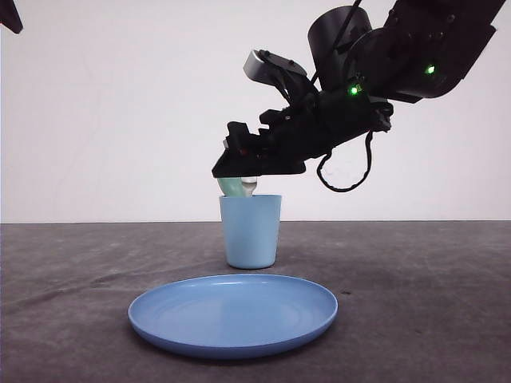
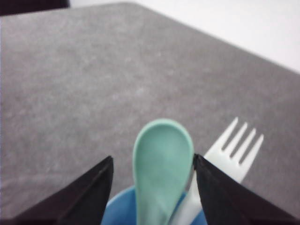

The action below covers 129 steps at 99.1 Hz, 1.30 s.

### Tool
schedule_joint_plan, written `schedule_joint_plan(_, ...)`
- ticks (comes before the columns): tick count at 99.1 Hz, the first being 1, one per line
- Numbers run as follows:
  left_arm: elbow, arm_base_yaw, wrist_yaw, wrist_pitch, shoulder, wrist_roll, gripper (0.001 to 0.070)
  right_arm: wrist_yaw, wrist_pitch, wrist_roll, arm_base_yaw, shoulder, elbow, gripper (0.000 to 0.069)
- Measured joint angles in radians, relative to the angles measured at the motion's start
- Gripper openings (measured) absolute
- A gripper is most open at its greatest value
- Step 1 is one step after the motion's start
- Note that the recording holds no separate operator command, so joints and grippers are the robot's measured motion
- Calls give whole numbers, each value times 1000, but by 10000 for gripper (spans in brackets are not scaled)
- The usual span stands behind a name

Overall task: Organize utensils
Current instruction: 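Open the right gripper and raise it off the spoon, then lower the right gripper around the blue cup rim and grasp it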

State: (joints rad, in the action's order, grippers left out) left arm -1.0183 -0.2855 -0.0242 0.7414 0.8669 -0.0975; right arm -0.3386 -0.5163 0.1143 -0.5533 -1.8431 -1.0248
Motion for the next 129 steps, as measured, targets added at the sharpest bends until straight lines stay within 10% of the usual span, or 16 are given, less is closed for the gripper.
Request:
schedule_joint_plan(72, 0, 0, 0, 0, 0, 0, 299, 0, 779, -20, 127, 510, 2, 355)
schedule_joint_plan(106, 0, 0, 0, 0, 0, 0, 299, 0, 800, -70, 168, 522, 149, 358)
schedule_joint_plan(129, 0, 0, 0, 0, 0, 0, 299, 0, 744, -77, 168, 521, 189, 621)
